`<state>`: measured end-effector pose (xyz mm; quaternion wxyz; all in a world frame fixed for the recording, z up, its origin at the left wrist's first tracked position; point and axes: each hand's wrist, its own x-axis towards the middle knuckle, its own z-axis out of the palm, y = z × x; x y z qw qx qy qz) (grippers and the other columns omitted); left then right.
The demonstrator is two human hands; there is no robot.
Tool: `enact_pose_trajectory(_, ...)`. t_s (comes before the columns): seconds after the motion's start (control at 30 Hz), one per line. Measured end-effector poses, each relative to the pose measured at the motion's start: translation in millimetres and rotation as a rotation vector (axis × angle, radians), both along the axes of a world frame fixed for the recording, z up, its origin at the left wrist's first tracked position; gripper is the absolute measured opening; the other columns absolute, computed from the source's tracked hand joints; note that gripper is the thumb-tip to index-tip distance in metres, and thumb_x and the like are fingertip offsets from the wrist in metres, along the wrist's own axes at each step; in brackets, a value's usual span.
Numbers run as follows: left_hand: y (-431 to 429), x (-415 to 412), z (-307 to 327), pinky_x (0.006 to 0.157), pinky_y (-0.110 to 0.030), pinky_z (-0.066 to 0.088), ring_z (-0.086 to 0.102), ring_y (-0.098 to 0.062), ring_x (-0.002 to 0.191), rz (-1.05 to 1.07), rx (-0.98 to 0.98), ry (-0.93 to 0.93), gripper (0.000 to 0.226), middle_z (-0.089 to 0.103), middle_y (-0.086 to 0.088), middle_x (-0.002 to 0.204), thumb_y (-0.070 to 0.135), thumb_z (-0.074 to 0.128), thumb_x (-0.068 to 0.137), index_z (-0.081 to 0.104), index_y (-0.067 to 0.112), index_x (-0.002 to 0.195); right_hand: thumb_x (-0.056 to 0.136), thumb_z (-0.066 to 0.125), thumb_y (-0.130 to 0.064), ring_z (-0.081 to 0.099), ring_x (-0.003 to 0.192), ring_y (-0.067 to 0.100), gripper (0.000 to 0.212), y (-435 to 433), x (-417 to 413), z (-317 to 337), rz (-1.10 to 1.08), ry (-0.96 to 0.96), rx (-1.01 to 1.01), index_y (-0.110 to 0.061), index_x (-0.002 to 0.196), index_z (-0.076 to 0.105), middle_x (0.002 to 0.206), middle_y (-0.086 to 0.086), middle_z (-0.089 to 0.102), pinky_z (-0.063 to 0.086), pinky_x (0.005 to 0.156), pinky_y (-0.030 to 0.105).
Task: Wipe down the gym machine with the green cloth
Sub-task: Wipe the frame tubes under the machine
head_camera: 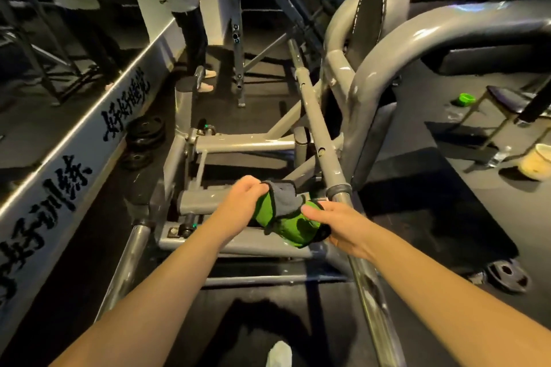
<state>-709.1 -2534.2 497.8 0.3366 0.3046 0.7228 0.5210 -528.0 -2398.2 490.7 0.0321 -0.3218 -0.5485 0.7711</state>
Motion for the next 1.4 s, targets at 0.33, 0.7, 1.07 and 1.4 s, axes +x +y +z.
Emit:
enact_pose_trajectory(0.33, 98, -35, 39, 0.074, -0.037, 0.044, 0.054, -0.01, 0.07, -0.166, -0.067, 0.129, 0.023, 0.057, 0.009, 0.068, 0.035, 0.064, 0.093, 0.055, 0.025, 0.073, 0.079, 0.084, -0.013, 0.065, 0.121, 0.014, 0.068, 60, -46, -20, 0.034, 0.123, 0.082, -0.021, 0.139, 0.054, 0.125, -0.002, 0.072, 0.05, 0.107, 0.037)
enact_pose_trajectory(0.7, 180, -50, 32, 0.077, -0.035, 0.057, 0.069, -0.011, 0.074, -0.263, -0.111, 0.279, 0.018, 0.072, 0.001, 0.078, 0.037, 0.073, 0.093, 0.069, 0.02, 0.09, 0.094, 0.072, -0.017, 0.071, 0.109, 0.027, 0.018, 103, -24, -17, -0.25, 0.15, 0.252, -0.01, 0.111, 0.073, 0.109, 0.01, 0.077, 0.055, 0.099, 0.041)
enact_pose_trajectory(1.07, 247, -75, 7, 0.079, -0.038, 0.053, 0.066, -0.015, 0.078, -0.506, -0.241, 0.059, 0.058, 0.072, -0.013, 0.089, 0.062, 0.08, 0.073, 0.069, 0.01, 0.095, 0.091, 0.072, -0.041, 0.072, 0.108, 0.031, 0.041, 138, -35, -21, -0.671, -0.041, 0.081, -0.008, 0.115, 0.074, 0.111, 0.012, 0.076, 0.051, 0.103, 0.056)
enact_pose_trajectory(1.4, 306, -120, 13, 0.102, -0.034, 0.045, 0.053, -0.02, 0.113, -1.102, -0.15, 0.731, 0.062, 0.041, 0.002, 0.121, 0.032, 0.086, 0.077, 0.054, 0.035, 0.13, 0.074, 0.087, -0.002, 0.071, 0.096, 0.004, 0.102, 140, -68, 26, -0.579, -0.323, 0.569, -0.03, 0.155, 0.032, 0.11, -0.008, 0.069, 0.055, 0.08, 0.015)
